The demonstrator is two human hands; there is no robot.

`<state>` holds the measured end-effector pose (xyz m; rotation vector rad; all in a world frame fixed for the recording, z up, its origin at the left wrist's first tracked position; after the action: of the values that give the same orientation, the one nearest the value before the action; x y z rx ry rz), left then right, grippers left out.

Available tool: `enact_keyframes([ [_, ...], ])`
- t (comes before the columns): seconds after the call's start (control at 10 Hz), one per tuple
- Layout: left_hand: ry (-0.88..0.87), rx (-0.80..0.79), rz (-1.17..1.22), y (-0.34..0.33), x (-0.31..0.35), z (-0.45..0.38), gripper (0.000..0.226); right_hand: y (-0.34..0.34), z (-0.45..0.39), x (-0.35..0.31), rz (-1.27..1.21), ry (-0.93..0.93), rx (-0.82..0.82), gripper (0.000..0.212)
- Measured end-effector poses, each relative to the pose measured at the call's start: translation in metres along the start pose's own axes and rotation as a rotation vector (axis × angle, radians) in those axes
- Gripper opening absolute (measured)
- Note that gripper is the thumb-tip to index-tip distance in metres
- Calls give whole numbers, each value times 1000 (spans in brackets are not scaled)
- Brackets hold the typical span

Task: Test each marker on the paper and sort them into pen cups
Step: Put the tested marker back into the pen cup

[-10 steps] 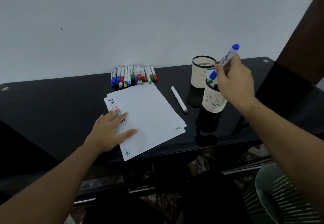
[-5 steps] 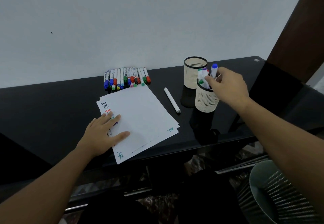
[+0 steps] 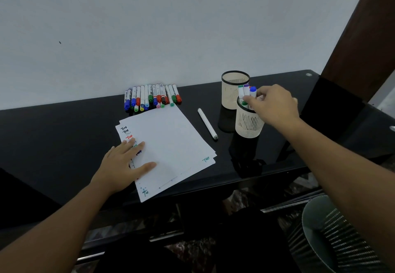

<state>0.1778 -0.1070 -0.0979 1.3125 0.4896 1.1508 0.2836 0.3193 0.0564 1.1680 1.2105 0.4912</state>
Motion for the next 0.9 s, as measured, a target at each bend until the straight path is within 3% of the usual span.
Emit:
enact_keyframes([
  [0.1, 1, 1, 5, 1, 1, 1, 106, 9, 5, -6, -48, 51, 72, 44],
  [0.2, -3, 0, 18, 3, 3, 1, 108, 12, 9, -17, -55, 97, 126, 44],
  [0.5, -9, 39, 211, 21, -1, -2, 94, -6, 19, -84, -12, 356, 162, 20],
  [0.7, 99, 59, 176, 42, -27, -15, 85, -67, 4, -131, 23, 486, 1, 17],
  [0.9, 84, 118, 55, 32, -40, -14, 90, -151, -54, -140, 75, 384, -345, 27],
])
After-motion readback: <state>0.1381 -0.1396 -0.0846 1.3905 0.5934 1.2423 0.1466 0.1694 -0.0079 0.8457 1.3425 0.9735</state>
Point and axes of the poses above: each hand's wrist, its own z-axis away from the middle knuckle, its own y-axis out of the back of the hand, x = y × z, the point moved 8 cm from there along -z, towards the middle knuckle, and after that the axes turned 15 degrees about -x, right-handed, at the moved point
